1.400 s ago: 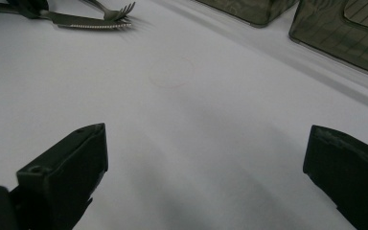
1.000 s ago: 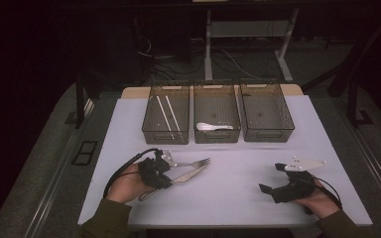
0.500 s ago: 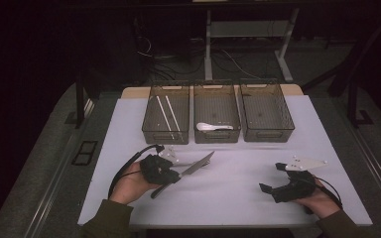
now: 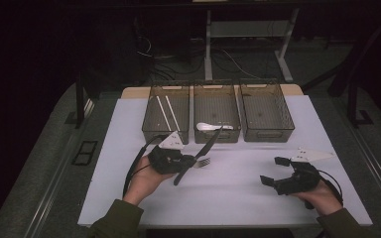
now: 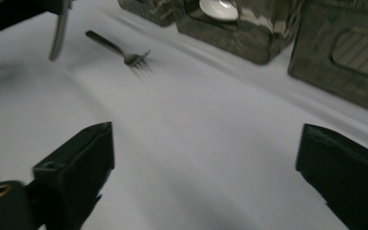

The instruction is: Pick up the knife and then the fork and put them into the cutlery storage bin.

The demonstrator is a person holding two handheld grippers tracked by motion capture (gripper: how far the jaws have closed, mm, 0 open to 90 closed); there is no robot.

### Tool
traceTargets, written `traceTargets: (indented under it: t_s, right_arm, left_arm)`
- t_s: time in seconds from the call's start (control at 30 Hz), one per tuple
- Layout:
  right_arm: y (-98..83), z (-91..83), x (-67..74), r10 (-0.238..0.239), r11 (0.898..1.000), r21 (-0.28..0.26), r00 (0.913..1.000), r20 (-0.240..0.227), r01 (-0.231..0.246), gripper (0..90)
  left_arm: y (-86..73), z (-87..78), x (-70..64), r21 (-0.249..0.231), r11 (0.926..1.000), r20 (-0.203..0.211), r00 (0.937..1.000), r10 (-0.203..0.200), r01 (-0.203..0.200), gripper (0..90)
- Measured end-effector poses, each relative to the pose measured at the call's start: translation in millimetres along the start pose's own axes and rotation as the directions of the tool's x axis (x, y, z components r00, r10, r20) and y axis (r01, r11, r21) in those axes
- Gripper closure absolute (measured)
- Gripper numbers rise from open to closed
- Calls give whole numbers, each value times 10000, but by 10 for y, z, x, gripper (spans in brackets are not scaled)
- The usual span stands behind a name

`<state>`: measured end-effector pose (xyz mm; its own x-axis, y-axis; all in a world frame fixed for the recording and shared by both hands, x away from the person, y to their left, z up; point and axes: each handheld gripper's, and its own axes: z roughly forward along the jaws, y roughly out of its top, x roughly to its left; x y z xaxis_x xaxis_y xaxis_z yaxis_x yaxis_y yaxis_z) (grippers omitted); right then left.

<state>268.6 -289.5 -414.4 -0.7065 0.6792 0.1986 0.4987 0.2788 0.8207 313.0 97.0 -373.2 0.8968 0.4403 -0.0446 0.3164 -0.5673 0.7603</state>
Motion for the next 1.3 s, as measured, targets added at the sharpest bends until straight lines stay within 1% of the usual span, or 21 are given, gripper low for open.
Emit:
traceTargets:
  t_s: [0.03,0.07,0.1,0.17,0.23,0.33,0.4,0.47,0.53,0.63,0.67,0.77,0.8,0.87,0.93,1.03,1.1,1.17,1.23,1.3]
  right_arm:
    - [30,4,3,37,10000,58,10000,-89,-37,71]
    - [56,6,14,80,10000,61,9998,-171,-78,125]
    - [79,7,21,-3,10000,-62,9996,-278,2,150]
    - [129,23,39,78,9999,-76,9991,-423,-81,164]
    - [168,33,52,98,9998,-175,9981,-608,-109,221]
    - [216,49,52,425,9988,-200,9945,-957,-446,311]
    - [246,60,36,768,9964,-278,9902,-1168,-805,357]
    - [284,55,24,878,9945,-465,9882,-1258,-942,393]
    - [334,46,11,763,9941,-680,9905,-1145,-844,403]
    - [429,47,-30,913,9905,-910,9879,-1255,-1031,409]
    - [466,46,-36,916,9907,-887,9882,-1227,-1028,406]
    - [586,58,-14,767,9912,-1000,9922,-983,-865,375]
    - [623,68,-2,752,9909,-1047,9935,-860,-841,346]
    - [692,98,18,761,9911,-1052,9957,-533,-814,332]
    - [741,135,34,777,9901,-1121,9950,-628,-844,341]
    - [798,194,55,762,9881,-1271,9936,-838,-865,379]
    - [835,244,76,861,9864,-1321,9918,-942,-981,390]
    - [864,302,90,794,9866,-1338,9912,-1064,-934,397]
    - [888,361,110,833,9857,-1363,9896,-1175,-992,428]
    - [906,419,121,818,9850,-1412,9889,-1243,-992,464]
  left_arm:
    - [18,21,0,-51,10000,-49,10000,33,-33,790]
    - [38,48,-12,-169,9998,-98,9999,-45,44,791]
    - [58,69,-14,-252,9997,-113,9999,-5,2,791]
    - [99,117,-34,-476,9988,-148,9999,-87,80,791]
    - [144,165,-47,-583,9983,-197,9998,-61,49,791]
    - [202,245,-69,-759,9971,-155,9998,-111,99,791]
    - [243,299,-93,-857,9963,-233,9997,-90,70,790]
    - [289,351,-108,-946,9955,-242,9997,-74,51,790]
    - [332,408,-113,-1013,9948,-219,9997,-118,95,791]
    - [384,509,-129,-1152,9933,-415,9990,-161,112,790]
    - [400,537,-135,-1220,9924,-483,9986,-206,146,791]
    - [443,591,-146,-1511,9882,-680,9971,-350,244,791]
    - [454,604,-150,-1629,9862,-708,9966,-421,301,790]
    - [469,630,-160,-1742,9842,-841,9953,-479,327,790]
    - [470,655,-158,-1756,9840,-843,9954,-465,311,790]
    - [460,689,-168,-1841,9821,-867,9946,-575,407,791]
    - [451,699,-186,-1921,9807,-936,9940,-559,370,791]
    - [444,707,-211,-1995,9794,-997,9937,-510,303,790]
    - [446,714,-241,-2009,9794,-1057,9935,-430,210,790]
    - [452,724,-266,-2090,9777,-1029,9938,-428,205,790]
